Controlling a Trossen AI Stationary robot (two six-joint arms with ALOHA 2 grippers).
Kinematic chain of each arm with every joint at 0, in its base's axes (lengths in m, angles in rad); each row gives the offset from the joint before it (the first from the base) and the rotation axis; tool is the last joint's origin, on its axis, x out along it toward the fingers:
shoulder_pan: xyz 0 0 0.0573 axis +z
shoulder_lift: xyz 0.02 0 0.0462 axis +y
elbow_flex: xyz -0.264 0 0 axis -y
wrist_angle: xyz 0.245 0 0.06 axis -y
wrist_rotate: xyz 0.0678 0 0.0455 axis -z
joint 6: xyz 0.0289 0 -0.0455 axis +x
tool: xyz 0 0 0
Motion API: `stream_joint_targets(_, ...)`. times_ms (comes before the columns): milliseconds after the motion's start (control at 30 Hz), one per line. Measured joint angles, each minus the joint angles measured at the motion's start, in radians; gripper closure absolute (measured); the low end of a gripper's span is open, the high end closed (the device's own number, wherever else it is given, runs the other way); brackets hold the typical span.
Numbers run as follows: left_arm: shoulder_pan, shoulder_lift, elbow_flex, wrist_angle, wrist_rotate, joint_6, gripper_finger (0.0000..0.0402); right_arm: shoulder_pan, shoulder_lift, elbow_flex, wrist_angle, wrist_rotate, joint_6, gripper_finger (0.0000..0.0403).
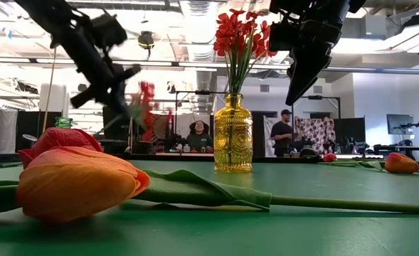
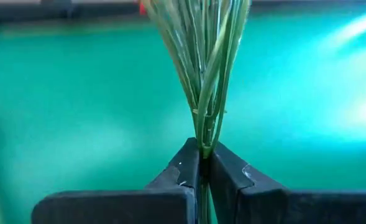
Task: Sort flowers into vase by color
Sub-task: Put the top red flower into the yellow vase
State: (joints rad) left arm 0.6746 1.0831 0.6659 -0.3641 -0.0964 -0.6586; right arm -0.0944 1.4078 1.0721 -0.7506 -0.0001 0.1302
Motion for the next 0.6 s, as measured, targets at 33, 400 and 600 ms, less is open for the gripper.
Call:
stream_joint_targets(33, 0.003, -0.024, 0.0, 0.034, 0.005, 0.003, 0.0396, 0.0, 0.0, 0.0, 0.0, 0.0, 0.0, 0.0148)
stream_joint_targets(400, 0.014, -0.191, 0.002, 0.415, 0.091, 0.07, 0.0397, 0.0, 0.0, 0.0, 0.001, 0.0, 0.019, 0.0148)
stream_joint_targets(600, -0.022, -0.179, 0.002, 0.606, 0.274, 0.128, 0.0397, 0.006, 0.0, 0.0, -0.056, -0.002, 0.036, 0.0148)
